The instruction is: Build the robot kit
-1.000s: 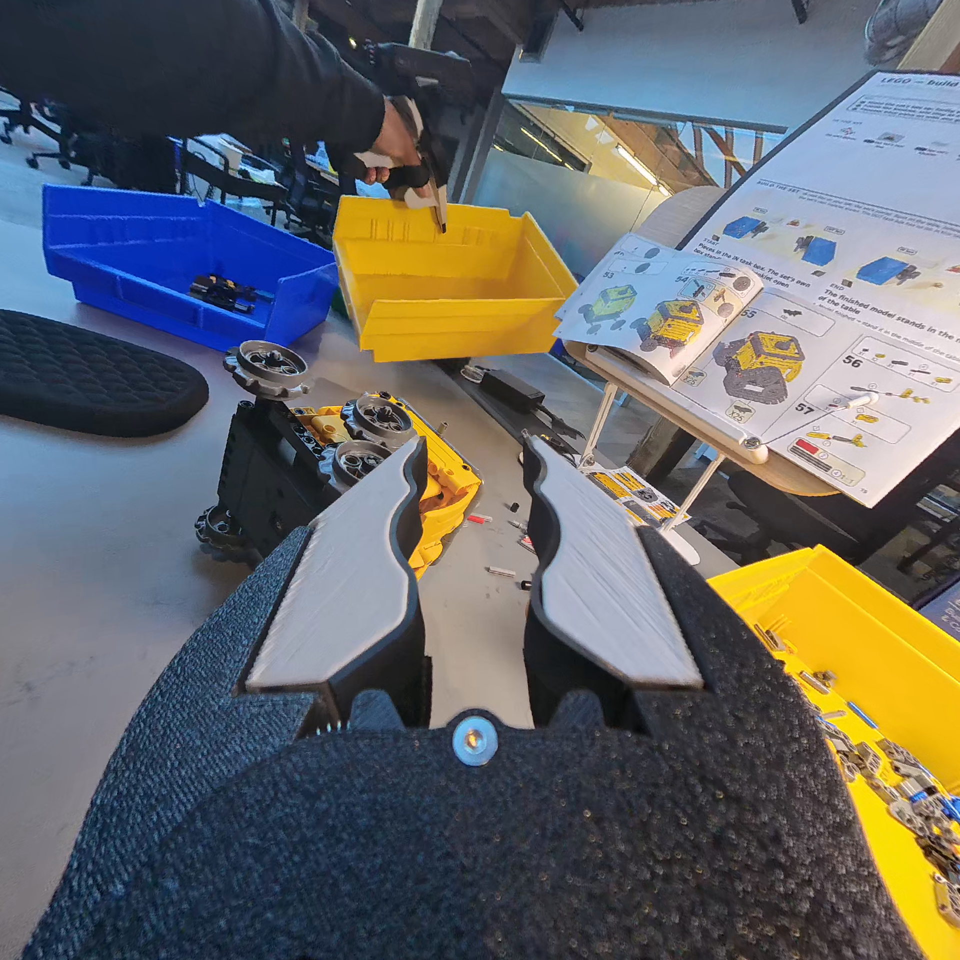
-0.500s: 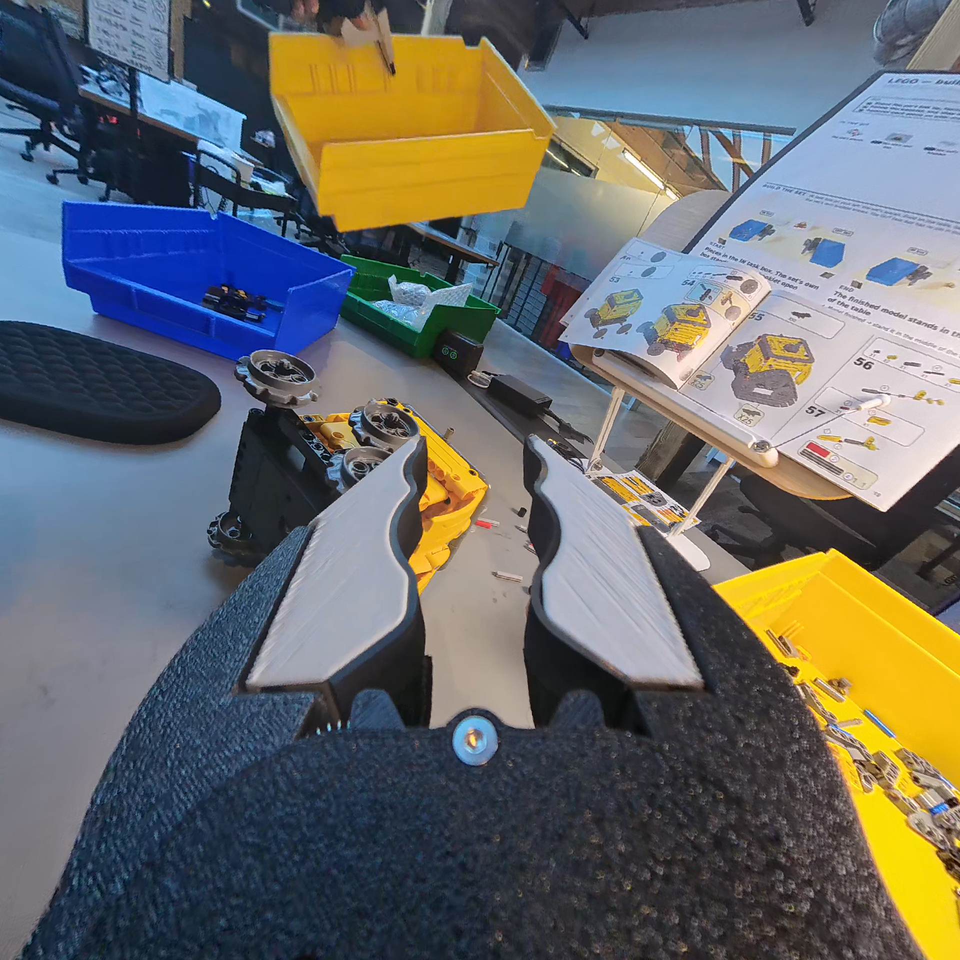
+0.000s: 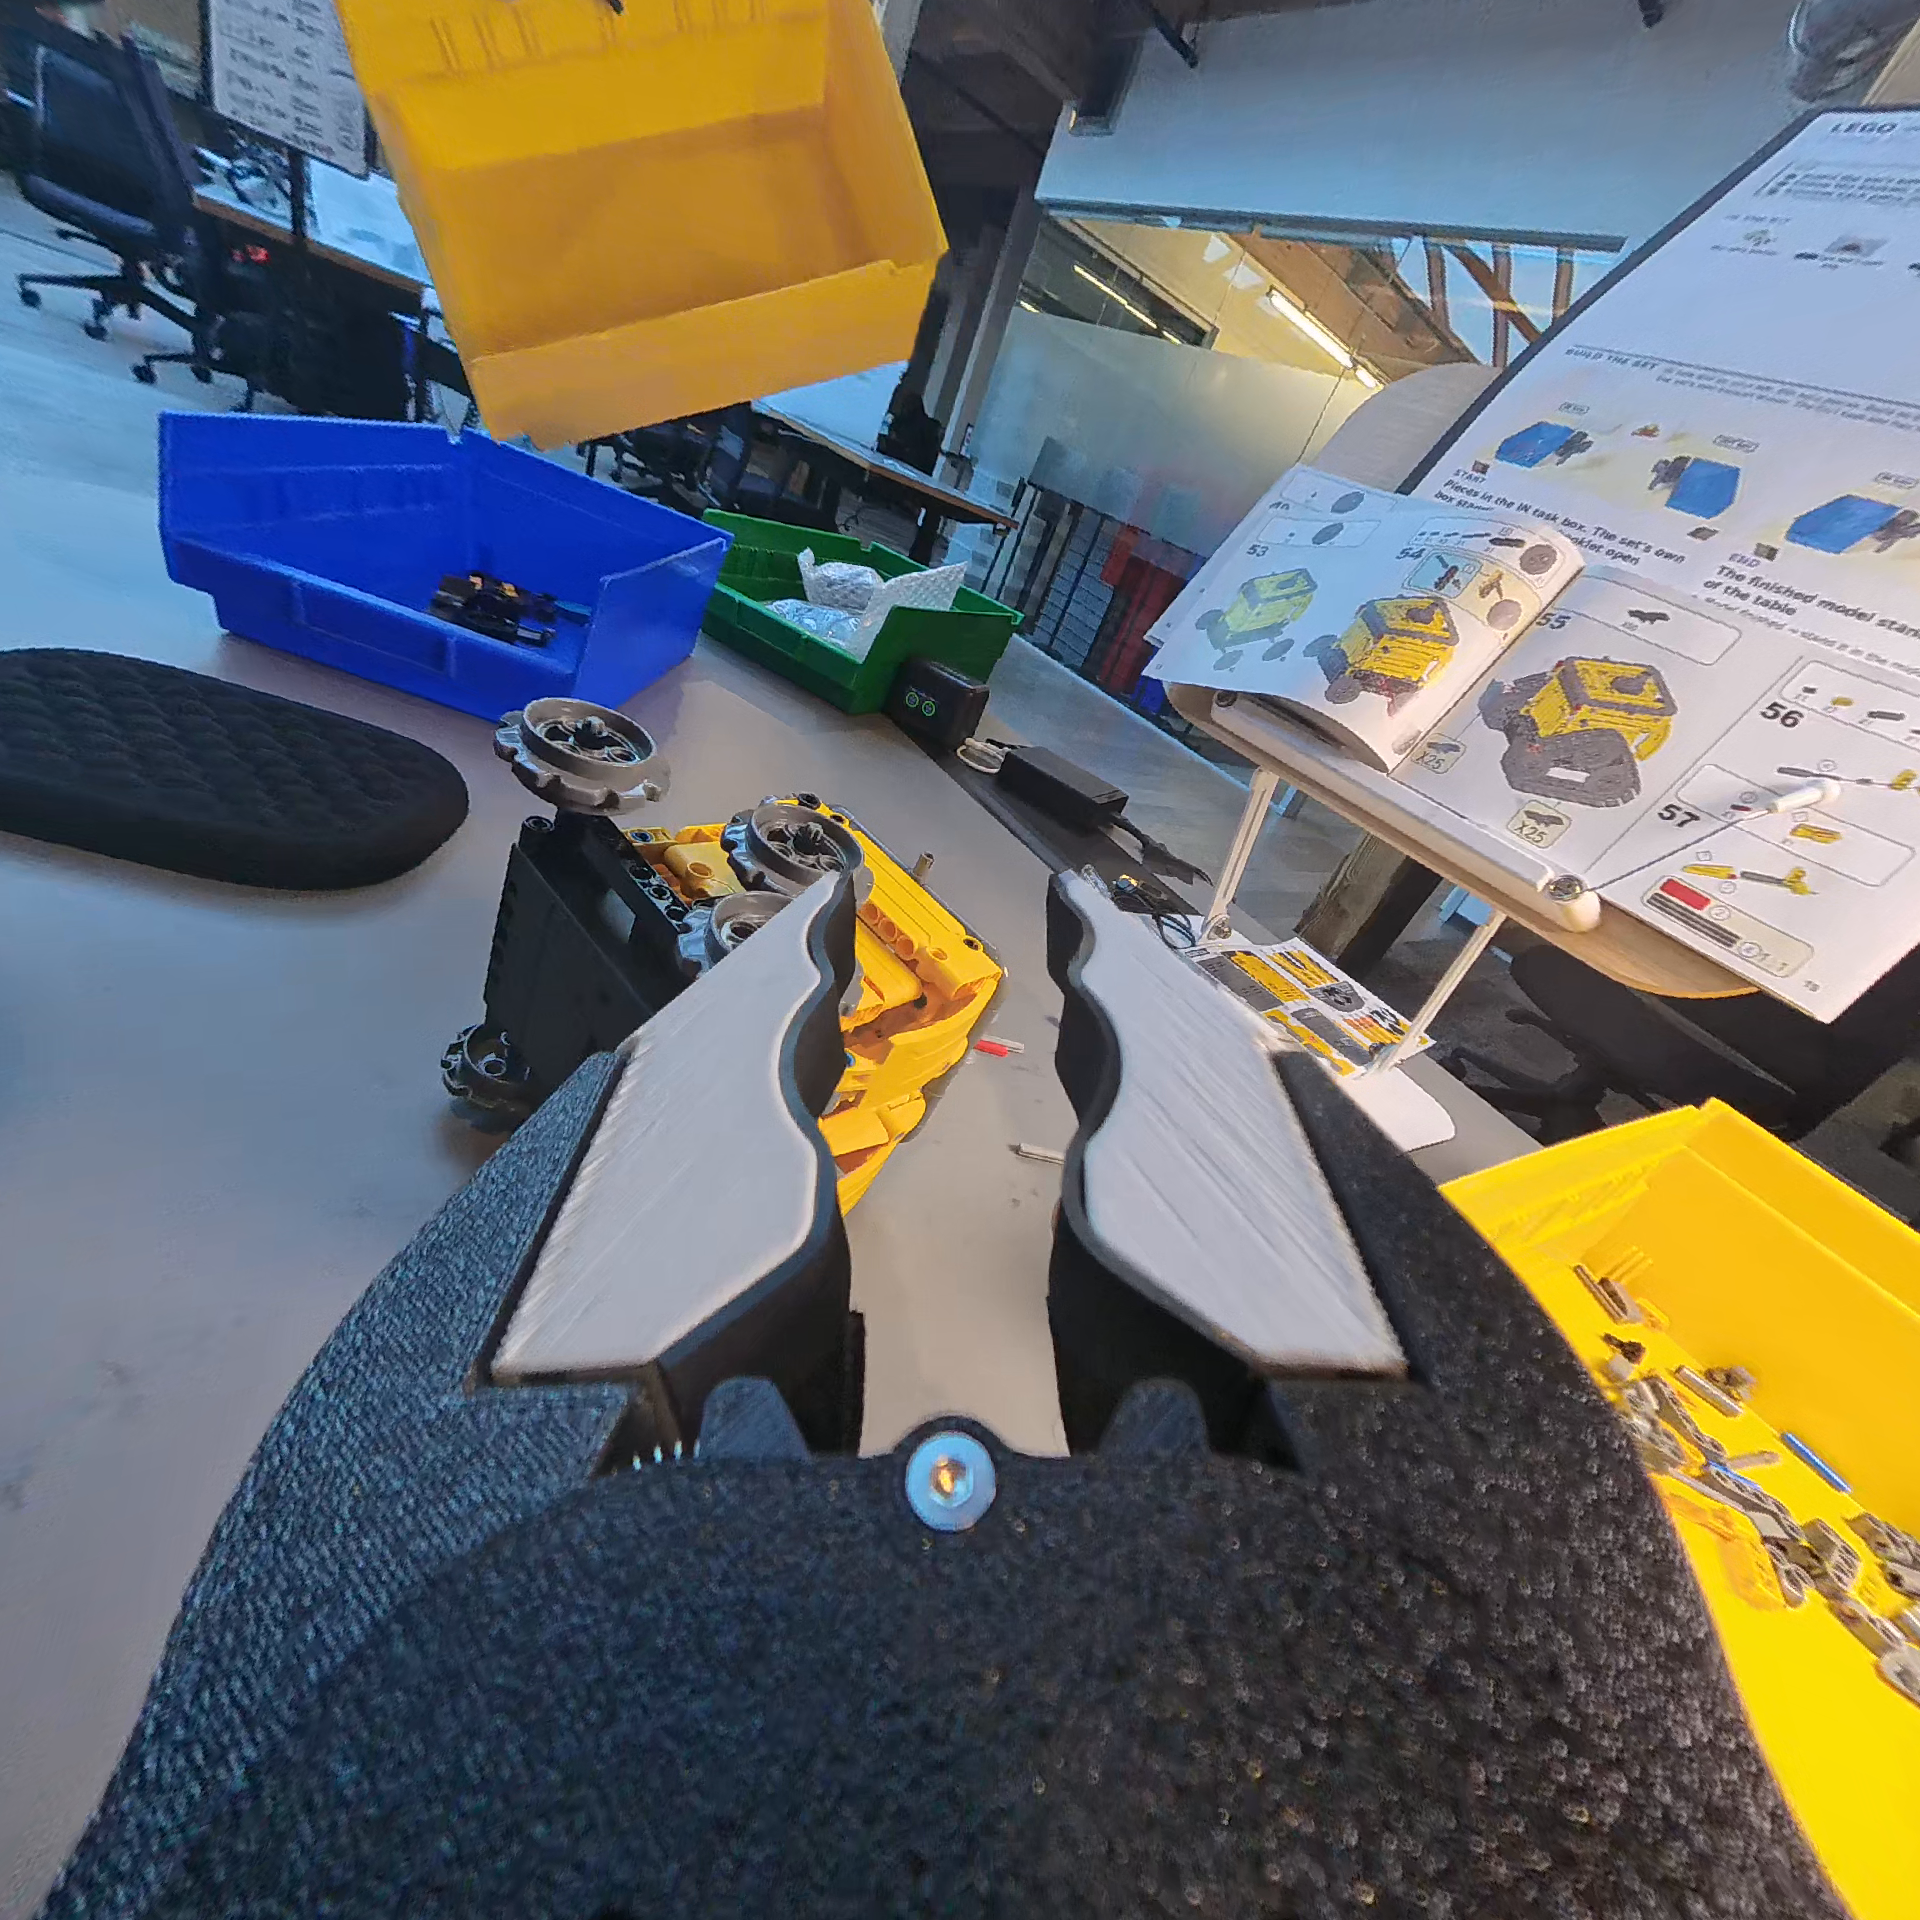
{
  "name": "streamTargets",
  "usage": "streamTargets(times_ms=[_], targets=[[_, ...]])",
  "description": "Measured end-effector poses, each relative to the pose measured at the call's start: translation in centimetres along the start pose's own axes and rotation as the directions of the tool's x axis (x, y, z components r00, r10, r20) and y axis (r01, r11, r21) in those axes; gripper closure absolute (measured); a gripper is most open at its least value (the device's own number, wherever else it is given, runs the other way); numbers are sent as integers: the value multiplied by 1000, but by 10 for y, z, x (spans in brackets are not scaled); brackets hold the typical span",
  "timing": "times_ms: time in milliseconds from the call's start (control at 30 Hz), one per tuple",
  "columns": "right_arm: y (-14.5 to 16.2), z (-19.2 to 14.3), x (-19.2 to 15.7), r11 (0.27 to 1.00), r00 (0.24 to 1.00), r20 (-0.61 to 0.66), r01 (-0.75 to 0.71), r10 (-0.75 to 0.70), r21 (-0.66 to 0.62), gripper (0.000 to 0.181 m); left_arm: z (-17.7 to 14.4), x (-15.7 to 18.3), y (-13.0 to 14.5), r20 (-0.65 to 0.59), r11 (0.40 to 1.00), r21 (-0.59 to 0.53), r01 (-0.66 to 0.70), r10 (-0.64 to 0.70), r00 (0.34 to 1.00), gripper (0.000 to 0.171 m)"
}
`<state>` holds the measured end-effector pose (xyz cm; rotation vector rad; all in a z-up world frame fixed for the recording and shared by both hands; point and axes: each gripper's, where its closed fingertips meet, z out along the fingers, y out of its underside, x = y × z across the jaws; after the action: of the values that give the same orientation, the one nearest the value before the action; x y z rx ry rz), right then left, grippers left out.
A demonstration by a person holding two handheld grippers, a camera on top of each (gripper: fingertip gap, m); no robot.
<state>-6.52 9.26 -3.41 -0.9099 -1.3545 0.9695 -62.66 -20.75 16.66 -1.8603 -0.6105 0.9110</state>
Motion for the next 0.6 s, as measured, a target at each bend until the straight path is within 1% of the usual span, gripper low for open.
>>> streamTargets(times_ms=[100,167,233,333,400,433,500,600], targets=[[2,0,0,1000,1000,0,-4,4,-4,145,-7,-11,18,10,987,82,137,-138,990,170],[2,0,0,1000,1000,-3,-2,2,-5,145,-10,-20,33,9,959,134,250,-253,967,171],[3,0,1,1000,1000,-6,-6,6,-7,145,-12,-17,44,-4,943,154,295,-298,955,171],[6,-1,4,1000,1000,-10,-12,12,-13,145,-16,-3,48,-31,949,163,270,-269,963,171],[7,-2,6,1000,1000,-15,-12,12,-15,145,-20,1,48,-22,953,182,243,-243,970,171],[7,-3,8,1000,1000,-19,-10,10,-15,145,-22,1,46,-20,948,212,240,-241,970,171],[7,-5,12,1000,999,-31,-12,12,-12,145,-27,-3,44,23,939,270,211,-225,974,171],[6,-7,17,1000,999,-42,-25,25,-4,145,-38,-3,36,103,916,382,120,-172,980,171]])
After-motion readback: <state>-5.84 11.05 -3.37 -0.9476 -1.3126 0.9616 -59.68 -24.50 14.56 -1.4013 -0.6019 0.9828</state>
